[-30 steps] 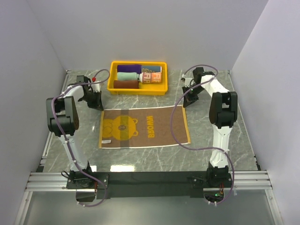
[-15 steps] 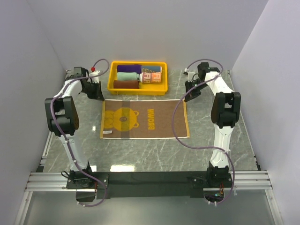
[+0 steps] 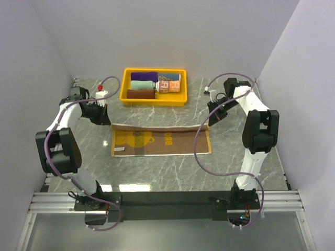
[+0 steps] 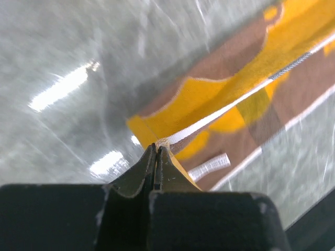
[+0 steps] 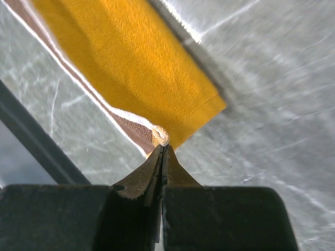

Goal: Roll the towels
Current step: Fold the towel

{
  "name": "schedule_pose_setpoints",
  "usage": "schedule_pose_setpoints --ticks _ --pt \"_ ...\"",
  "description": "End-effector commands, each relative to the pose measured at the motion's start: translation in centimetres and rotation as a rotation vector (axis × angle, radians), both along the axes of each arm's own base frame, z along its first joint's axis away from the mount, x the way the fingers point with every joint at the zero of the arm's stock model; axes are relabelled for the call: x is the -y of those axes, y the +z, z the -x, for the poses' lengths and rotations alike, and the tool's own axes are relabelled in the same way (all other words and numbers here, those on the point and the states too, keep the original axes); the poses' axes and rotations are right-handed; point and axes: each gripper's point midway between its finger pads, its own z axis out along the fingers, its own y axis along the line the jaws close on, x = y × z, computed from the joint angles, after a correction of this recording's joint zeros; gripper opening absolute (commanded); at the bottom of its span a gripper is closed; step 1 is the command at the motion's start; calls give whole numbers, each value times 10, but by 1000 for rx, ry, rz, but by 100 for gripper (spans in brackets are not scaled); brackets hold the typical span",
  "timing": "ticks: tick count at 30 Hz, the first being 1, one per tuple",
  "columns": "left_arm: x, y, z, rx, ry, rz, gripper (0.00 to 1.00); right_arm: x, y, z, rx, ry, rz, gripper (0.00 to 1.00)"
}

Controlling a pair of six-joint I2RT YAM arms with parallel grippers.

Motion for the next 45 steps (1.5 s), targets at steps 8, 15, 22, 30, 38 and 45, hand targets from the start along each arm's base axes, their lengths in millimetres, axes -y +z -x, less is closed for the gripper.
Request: schedule_pose_setpoints --ticks 8,15,22,30,38,45 --pt "-2 -50 70 -77 -98 -90 0 5 -39 41 -85 14 28 0" --pt "-1 -70 71 -135 -34 -71 0 -2 -42 31 -114 -31 -3 0" --pt "3 -35 59 -89 -43 -33 0 -1 -16 26 -83 -20 -8 0" --pt "7 -25 93 -114 -114 -41 0 4 -16 41 -75 -4 22 0" --pt "12 -67 120 -208 -95 -27 0 4 -55 56 -168 -15 42 0" --pt "5 -88 121 -265 -64 -58 0 7 -68 62 -190 -4 68 0"
